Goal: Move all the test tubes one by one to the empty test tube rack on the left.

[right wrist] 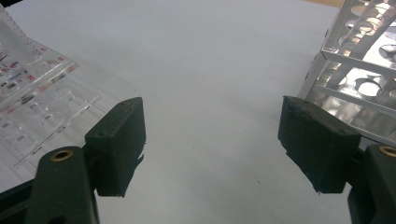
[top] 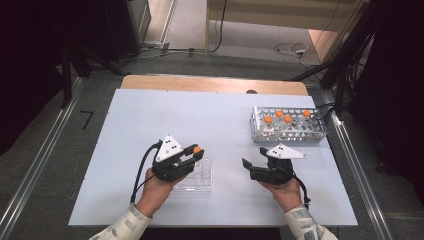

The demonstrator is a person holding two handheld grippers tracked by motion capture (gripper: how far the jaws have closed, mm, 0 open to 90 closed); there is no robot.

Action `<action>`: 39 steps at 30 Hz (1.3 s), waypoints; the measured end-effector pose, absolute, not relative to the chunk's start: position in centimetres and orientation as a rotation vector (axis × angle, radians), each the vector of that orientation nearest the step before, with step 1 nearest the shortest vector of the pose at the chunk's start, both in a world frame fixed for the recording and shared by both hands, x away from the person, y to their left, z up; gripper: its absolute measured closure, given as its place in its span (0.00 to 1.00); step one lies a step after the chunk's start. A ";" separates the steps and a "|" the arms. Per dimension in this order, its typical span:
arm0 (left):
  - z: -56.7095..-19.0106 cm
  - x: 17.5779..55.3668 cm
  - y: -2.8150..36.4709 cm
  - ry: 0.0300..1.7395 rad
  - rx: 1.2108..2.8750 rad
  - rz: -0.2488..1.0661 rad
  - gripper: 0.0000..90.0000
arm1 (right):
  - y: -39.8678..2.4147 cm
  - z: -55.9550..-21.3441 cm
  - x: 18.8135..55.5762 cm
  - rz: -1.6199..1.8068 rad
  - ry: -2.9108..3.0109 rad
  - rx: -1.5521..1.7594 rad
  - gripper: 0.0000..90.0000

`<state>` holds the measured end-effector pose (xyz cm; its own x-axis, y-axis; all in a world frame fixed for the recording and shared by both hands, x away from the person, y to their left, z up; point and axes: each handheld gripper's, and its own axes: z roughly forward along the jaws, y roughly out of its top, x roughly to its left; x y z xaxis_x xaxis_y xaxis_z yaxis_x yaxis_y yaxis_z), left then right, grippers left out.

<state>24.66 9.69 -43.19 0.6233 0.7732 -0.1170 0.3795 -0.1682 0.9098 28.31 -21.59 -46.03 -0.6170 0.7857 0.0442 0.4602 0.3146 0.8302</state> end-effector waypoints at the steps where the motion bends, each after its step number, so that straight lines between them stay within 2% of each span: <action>1: -43.2 24.7 9.7 0.940 1.775 0.452 0.75 | -21.6 -46.0 28.3 1.216 2.219 1.109 0.24; 11: -43.3 24.8 9.9 0.949 1.762 0.409 0.56 | -21.6 -46.1 28.3 1.217 2.221 1.106 0.25; 19: -43.0 24.4 10.4 0.981 1.728 0.441 0.32 | -21.7 -46.0 28.3 1.221 2.215 1.107 0.25; 23: -42.7 24.2 10.8 1.003 1.698 0.452 0.24 | -21.9 -46.0 28.4 1.222 2.207 1.116 0.25; 30: -42.6 23.8 11.8 1.029 1.668 0.487 0.17 | -22.5 -45.8 28.7 1.226 2.182 1.140 0.25; 39: -42.6 23.8 13.3 1.067 1.636 0.488 0.16 | -24.2 -45.6 29.4 1.223 2.122 1.188 0.25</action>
